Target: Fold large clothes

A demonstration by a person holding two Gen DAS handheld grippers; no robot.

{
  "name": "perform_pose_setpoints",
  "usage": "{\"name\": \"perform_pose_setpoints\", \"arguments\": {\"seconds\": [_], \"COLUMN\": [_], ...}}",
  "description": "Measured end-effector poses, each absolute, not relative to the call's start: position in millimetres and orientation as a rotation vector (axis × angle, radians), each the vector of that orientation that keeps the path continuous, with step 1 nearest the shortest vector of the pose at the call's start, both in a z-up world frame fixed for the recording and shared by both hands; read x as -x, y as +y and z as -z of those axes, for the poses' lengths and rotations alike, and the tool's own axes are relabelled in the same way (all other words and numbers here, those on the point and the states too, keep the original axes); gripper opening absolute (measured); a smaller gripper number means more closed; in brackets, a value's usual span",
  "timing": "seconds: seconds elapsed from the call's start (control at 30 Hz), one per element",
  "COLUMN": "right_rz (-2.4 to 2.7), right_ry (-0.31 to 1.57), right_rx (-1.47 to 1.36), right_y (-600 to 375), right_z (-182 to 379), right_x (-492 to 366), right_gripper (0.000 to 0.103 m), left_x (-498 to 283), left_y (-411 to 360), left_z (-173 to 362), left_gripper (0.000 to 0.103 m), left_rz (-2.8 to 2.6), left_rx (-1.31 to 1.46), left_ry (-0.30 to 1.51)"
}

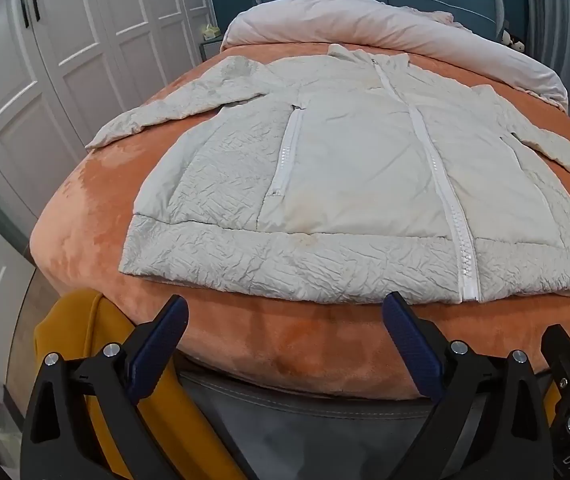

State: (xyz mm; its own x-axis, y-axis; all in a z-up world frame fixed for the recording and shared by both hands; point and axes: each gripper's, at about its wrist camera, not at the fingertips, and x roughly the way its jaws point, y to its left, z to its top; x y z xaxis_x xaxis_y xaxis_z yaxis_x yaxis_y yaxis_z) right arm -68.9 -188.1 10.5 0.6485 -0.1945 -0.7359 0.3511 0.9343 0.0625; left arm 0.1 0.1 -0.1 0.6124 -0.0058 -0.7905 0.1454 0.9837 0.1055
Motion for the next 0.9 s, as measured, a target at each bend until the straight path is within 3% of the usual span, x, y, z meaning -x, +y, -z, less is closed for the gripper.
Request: {"name": "perform_pose_setpoints", "arguments": {"seconds": [0.9], "right_rz": [0.296], "right_ry": [0.798], "right_rx": [-0.172], "right_y": [-177.2], "right_z": [-12.4], "right_x": [66.3], "right_gripper": [0.098], "left_x": [7.4], "left_y": [-11.7], "left_z": [1.7], "left_gripper": [0.095], "left_rz": [0.101], "left_rx": [-0.195], "left_ry": [0.896]}}
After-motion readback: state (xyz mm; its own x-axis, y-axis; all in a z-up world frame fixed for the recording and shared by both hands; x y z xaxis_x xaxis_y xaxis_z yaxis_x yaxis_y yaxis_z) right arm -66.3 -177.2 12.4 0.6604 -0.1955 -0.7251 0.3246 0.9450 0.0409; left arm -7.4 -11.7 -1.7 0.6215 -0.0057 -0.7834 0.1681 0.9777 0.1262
